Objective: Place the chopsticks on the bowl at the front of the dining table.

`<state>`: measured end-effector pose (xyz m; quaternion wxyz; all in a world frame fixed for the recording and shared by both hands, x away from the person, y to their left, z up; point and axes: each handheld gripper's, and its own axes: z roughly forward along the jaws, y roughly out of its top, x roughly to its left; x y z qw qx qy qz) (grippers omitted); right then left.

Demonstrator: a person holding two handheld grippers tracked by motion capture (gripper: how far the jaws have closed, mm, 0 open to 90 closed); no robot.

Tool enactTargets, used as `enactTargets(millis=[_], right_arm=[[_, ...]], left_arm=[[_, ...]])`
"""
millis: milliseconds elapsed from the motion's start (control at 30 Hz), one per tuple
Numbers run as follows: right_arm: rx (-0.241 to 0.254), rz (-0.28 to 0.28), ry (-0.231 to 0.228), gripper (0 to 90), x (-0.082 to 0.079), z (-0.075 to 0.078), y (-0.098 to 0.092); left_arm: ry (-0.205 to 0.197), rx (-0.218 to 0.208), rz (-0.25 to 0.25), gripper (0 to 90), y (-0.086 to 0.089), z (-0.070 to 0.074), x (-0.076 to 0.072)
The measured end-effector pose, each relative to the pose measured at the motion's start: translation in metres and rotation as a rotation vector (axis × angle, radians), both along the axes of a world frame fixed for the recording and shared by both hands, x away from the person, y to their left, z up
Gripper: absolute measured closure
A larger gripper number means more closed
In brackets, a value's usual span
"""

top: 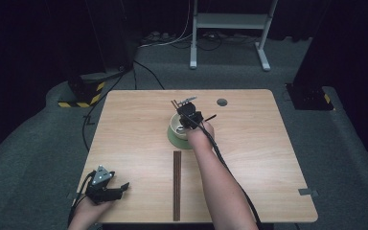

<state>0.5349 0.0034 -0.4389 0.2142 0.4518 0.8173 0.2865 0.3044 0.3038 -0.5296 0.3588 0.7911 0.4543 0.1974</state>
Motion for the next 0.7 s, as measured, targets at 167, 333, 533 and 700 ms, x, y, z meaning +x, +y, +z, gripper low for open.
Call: enactTargets(millis=[167, 333, 533, 700], right_arm=[[0.0, 0.004, -0.001, 84.3, 0.0004, -0.0015, 0.0016], [-0.005, -0.006, 0.001, 84.3, 0.0022, -0.0036, 0.0009], [-0.003, 0.002, -0.002, 84.2, 0.0013, -0.0046, 0.0025], [0.0, 0.008, -0.005, 80.4, 0.0007, -0.0038, 0.0027]], left_arm=[[-0.003, -0.007, 0.0, 22.3, -0.0002, -0.0003, 0.0001], [-0.001, -0.005, -0.002, 22.3, 0.0, -0.0002, 0.0001], [0.0, -0.004, -0.003, 22.3, -0.0001, -0.0001, 0.0009], [0.0, -0.003, -0.004, 22.3, -0.0001, -0.0001, 0.0011]])
